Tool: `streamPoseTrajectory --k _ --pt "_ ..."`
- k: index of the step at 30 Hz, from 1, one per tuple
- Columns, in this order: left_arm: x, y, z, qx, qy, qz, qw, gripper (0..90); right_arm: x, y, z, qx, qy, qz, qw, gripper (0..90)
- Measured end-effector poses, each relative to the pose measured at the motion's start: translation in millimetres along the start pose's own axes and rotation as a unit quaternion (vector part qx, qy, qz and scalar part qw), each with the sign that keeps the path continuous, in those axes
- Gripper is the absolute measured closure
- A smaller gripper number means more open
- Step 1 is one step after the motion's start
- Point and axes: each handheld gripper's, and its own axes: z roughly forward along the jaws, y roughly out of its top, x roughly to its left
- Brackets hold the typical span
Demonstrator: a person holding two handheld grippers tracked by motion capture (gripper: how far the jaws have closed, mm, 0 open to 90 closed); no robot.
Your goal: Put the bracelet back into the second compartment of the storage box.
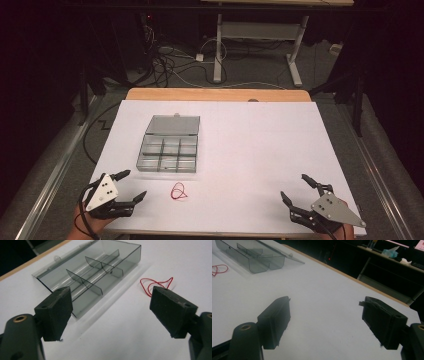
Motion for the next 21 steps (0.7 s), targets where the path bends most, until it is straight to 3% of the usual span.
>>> streamPoseTrajectory --k 11,14,15,16,18,21 --pt "-5.4 0.6 4.1 0.02 -0.028 0.006 0.9994 19.5 5.1 1.4 3.2 0.009 0.005 -0.015 0.9998 23.1" --pt "-7.2 3.5 6.3 0.026 -0.036 0.018 0.9989 23.2 7.1 1.5 3.4 0.01 0.009 -0.018 0.9997 23.1" --pt "-9.5 4.9 8.5 0.033 -0.042 0.023 0.9983 23.2 7.1 1.5 3.4 0.01 0.009 -0.018 0.9997 23.1" --pt "-14.5 7.1 12.7 0.042 -0.064 0.024 0.9968 27.3 7.3 1.6 4.6 0.012 0.01 -0.019 0.9997 23.1" --pt "-15.8 8.2 14.5 0.041 -0.074 0.025 0.9961 32.3 6.7 1.5 5.7 0.012 0.008 -0.019 0.9997 23.5" --pt "-24.5 17.1 27.5 0.051 -0.116 0.035 0.9913 38.1 5.7 0.1 7.5 0.017 0.009 -0.017 0.9997 23.5"
